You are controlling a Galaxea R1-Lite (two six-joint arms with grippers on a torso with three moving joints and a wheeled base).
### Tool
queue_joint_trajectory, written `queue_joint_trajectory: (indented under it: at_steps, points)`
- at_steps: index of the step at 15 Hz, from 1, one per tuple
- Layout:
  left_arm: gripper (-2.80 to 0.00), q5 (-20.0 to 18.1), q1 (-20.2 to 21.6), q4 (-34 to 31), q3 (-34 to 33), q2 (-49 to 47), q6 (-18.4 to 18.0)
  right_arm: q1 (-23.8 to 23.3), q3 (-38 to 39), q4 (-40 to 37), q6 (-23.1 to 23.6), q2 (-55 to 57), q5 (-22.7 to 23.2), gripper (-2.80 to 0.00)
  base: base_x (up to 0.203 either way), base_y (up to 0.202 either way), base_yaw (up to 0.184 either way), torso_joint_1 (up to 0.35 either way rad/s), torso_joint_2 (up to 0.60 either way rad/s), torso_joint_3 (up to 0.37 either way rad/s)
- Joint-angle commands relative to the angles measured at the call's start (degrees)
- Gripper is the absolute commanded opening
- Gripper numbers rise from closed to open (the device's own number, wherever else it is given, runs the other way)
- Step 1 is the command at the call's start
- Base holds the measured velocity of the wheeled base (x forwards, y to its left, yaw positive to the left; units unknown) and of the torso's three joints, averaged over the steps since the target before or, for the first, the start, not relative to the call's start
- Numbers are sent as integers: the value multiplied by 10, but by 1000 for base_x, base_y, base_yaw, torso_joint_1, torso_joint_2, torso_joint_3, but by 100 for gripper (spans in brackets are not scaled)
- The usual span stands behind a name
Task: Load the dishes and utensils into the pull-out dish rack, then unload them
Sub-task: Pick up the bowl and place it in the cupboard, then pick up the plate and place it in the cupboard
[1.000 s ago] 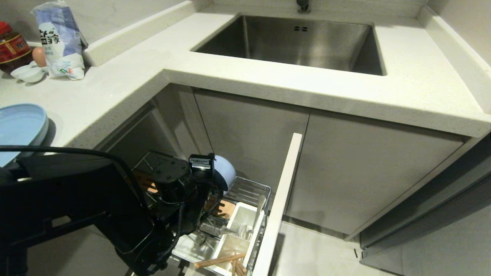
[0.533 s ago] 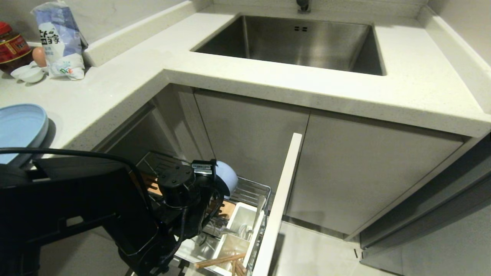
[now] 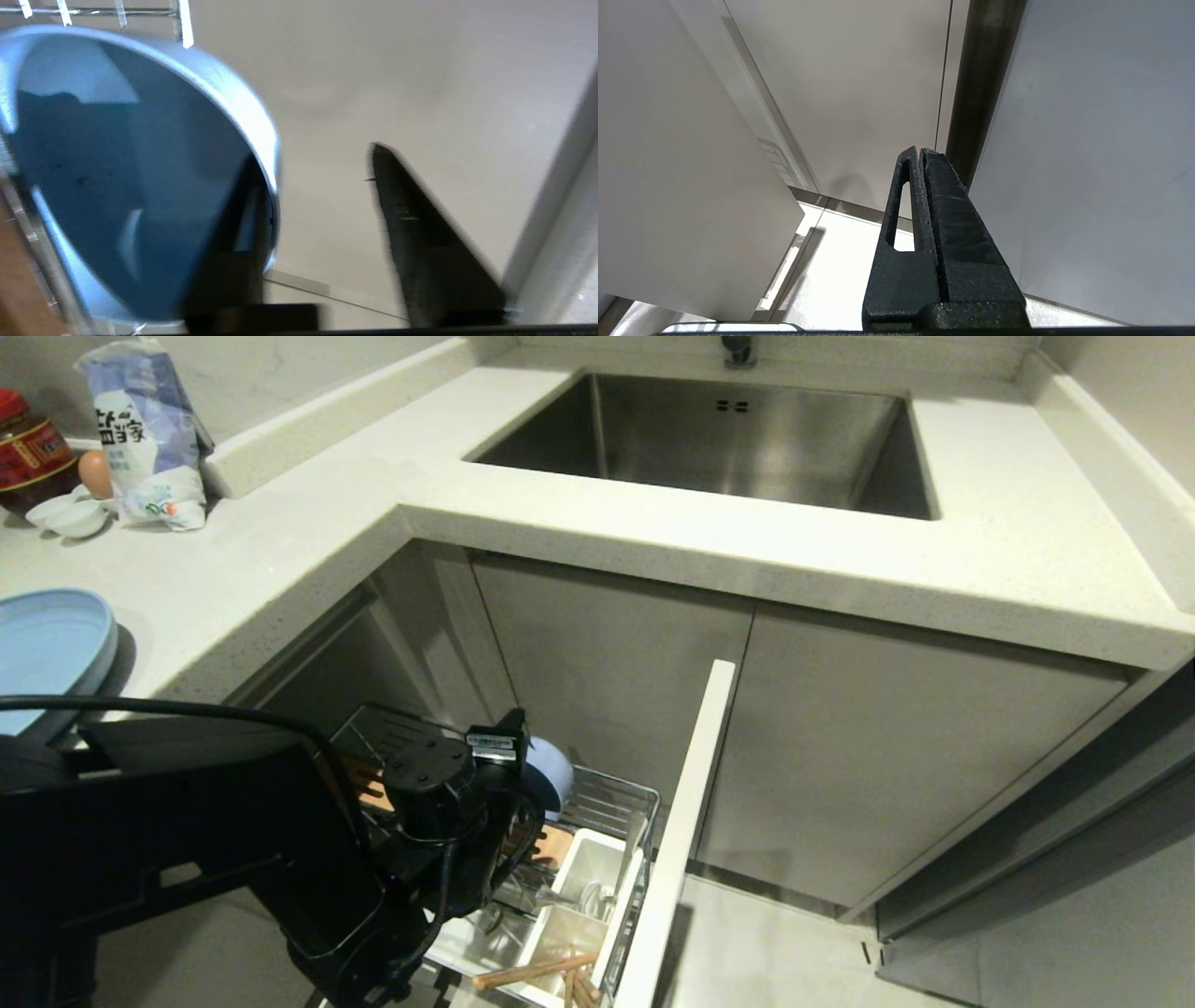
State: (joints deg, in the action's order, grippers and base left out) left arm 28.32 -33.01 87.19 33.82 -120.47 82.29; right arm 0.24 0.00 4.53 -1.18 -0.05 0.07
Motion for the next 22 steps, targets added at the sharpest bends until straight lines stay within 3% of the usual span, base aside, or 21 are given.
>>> queue_joint_trajectory:
  at_steps: [1, 9, 10, 14, 18, 20, 22]
  points:
    - [0, 6, 0, -11, -2, 24, 1, 0, 15, 0, 0, 0, 0, -280, 0, 0, 0, 0, 0, 0]
    - [0, 20, -22, -332, 1, 226, 11, 0, 15, 0, 0, 0, 0, -280, 0, 0, 0, 0, 0, 0]
    - [-280, 21, -27, -371, 3, 254, 11, 0, 15, 0, 0, 0, 0, -280, 0, 0, 0, 0, 0, 0]
    - [-280, 21, -52, -542, 30, 384, -12, 0, 15, 0, 0, 0, 0, -280, 0, 0, 0, 0, 0, 0]
    - [-280, 19, -80, -763, 154, 499, -100, 0, 15, 0, 0, 0, 0, -280, 0, 0, 0, 0, 0, 0]
    - [-280, 18, -88, -857, 223, 544, -225, 0, 15, 0, 0, 0, 0, -280, 0, 0, 0, 0, 0, 0]
    - [-280, 32, -75, -911, 281, 578, -360, 0, 15, 0, 0, 0, 0, -280, 0, 0, 0, 0, 0, 0]
